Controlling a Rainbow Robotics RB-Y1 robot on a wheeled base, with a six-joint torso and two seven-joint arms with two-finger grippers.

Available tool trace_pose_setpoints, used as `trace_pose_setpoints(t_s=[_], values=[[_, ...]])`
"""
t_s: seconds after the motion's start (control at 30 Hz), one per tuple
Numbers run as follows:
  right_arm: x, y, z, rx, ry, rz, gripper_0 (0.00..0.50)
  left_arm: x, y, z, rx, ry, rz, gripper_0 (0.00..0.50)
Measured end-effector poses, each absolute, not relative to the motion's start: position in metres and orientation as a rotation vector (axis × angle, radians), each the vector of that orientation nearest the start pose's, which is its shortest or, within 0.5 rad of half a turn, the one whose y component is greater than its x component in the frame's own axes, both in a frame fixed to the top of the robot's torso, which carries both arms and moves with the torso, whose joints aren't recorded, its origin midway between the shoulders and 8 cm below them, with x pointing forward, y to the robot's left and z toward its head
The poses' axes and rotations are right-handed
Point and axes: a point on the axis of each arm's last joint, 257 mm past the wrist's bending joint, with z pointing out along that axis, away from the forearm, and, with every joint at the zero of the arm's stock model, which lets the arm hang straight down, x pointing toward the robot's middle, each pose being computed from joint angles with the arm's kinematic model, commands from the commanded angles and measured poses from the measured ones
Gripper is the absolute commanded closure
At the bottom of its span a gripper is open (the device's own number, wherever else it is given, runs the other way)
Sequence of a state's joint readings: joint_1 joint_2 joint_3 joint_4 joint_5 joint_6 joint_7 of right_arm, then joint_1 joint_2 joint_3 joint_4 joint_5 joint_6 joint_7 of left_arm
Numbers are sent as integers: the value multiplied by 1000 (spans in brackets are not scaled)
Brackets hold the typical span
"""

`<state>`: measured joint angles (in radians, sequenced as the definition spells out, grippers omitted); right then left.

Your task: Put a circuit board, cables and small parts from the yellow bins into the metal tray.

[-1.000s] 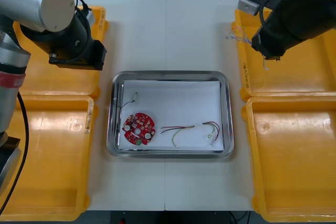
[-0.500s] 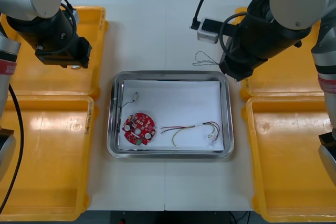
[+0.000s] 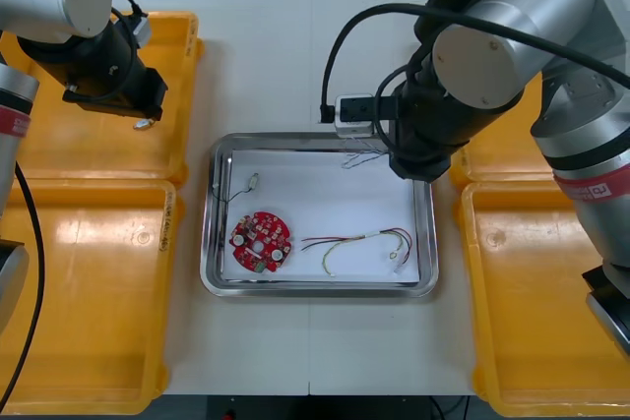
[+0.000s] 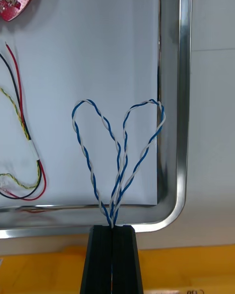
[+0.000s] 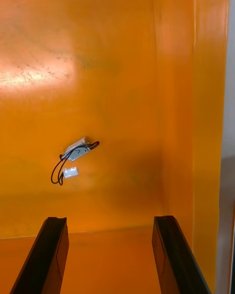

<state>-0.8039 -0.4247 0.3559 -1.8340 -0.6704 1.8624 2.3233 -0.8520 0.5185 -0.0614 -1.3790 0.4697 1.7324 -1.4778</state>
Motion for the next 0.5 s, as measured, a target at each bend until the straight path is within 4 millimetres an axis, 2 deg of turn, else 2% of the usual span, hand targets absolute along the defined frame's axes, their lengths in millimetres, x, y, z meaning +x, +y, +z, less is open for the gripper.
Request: trace_pose_setpoints(t_s=[0.27,0.5], values=[[478,-71,-176,-1869,1919,-200,500,569,286,-161,151,2660,110,0],[484,-68,-196,-1860,1894,-261,500,579,298,-170,104,2648,114,0]])
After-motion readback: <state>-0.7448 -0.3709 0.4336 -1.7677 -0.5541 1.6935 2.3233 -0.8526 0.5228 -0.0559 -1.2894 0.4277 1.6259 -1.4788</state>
